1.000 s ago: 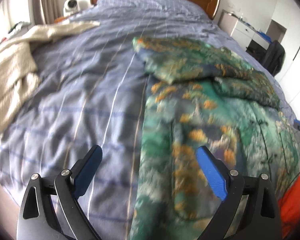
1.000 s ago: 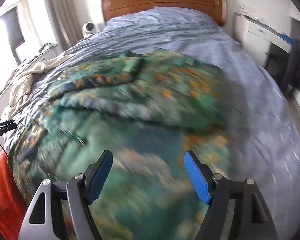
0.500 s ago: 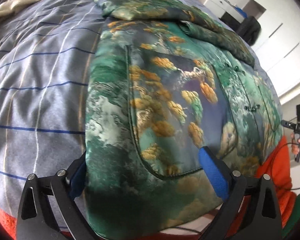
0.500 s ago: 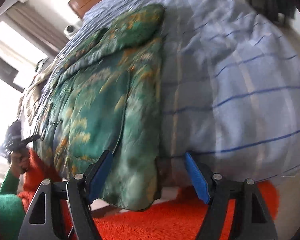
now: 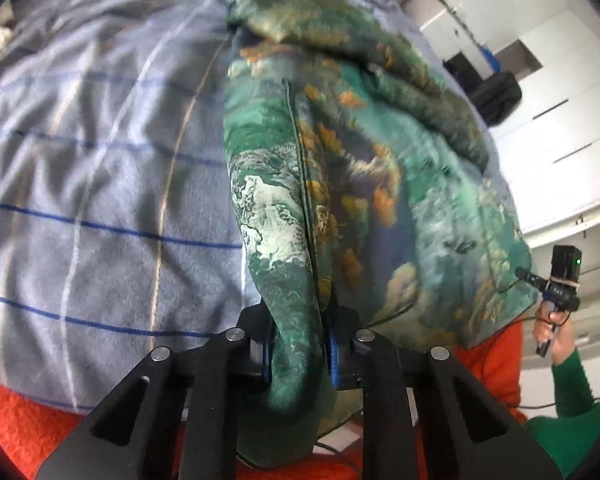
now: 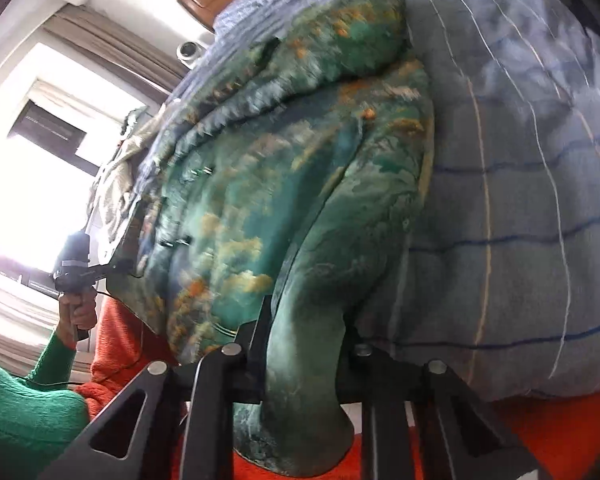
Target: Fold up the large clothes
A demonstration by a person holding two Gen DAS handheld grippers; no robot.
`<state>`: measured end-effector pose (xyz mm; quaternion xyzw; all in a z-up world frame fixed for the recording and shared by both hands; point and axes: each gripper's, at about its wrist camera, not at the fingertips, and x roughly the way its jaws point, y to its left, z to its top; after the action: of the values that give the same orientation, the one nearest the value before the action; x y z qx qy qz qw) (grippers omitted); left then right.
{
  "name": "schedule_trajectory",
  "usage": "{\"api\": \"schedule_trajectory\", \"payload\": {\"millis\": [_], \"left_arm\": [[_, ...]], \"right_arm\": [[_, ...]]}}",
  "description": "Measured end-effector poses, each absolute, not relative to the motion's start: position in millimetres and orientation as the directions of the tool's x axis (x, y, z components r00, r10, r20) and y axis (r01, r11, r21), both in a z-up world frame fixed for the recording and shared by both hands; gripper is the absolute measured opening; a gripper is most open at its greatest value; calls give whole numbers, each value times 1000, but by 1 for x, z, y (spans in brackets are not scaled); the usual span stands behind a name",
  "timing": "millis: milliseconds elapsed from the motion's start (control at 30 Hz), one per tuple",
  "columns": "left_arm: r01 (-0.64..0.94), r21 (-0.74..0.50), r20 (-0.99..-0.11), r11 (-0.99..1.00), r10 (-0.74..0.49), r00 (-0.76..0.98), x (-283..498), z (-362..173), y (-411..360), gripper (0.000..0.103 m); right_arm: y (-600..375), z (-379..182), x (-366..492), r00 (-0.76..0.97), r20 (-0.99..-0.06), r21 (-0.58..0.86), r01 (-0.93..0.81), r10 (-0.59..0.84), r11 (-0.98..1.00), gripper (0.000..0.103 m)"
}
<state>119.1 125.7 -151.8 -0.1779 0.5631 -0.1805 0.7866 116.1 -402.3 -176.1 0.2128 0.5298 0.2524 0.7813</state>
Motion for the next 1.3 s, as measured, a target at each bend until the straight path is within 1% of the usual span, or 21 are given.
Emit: {"api": "schedule_trajectory", "payload": {"millis": [133,233,367,500,633,700,767,867,933,1000,1067,1167,1233,1300], "left_arm": [[110,-509,-773,854,-509,380,110,-114,129,18],[128,-504,-761,854,-509,404,104,-98,129,18],[109,-486,-781,867,-486,393,96,-105,128,18],[70,-507,-781,859,-493,383,83,-111,135,18],[61,-519,-783,853,-502,368,67,-104,140,18],[63,-559,-756,827,-539,372,54,-93,151,17],[65,-618,-702,784,-587,403,47,-78,162,17],[80,-664,-624,744,-609,489,50,-44,177,17],[123,-675,-568,728,-618,544,69,-18,181,17],[153,-658,-549,737,-609,573,95,-3,178,18],[159,-647,-546,745,-599,585,125,0,177,18],[113,-649,-564,753,-575,593,196,-10,174,19],[66,-650,-585,757,-554,592,233,-26,177,20],[11,-660,-614,751,-547,569,279,-52,178,21]], "right_arm": [[-408,-137,117,376,-653,629,-214,657,747,19],[-407,-114,114,408,-618,633,-247,671,734,19],[-410,-111,102,417,-595,646,-260,687,718,16],[-417,-119,89,414,-593,661,-238,690,711,15],[-417,-118,73,406,-580,688,-219,706,692,14],[-414,-108,60,392,-546,714,-246,741,656,14],[-411,-96,53,388,-500,738,-276,774,615,14],[-413,-71,59,416,-398,781,-314,818,540,14],[-418,-60,78,445,-344,796,-329,827,508,13],[-424,-52,106,478,-309,801,-336,822,496,13],[-428,-49,138,515,-290,797,-336,806,502,13],[-439,-59,208,572,-282,812,-286,771,509,13],[-442,-71,244,600,-295,820,-241,743,519,13],[-447,-97,291,625,-331,830,-165,707,534,13]]}}
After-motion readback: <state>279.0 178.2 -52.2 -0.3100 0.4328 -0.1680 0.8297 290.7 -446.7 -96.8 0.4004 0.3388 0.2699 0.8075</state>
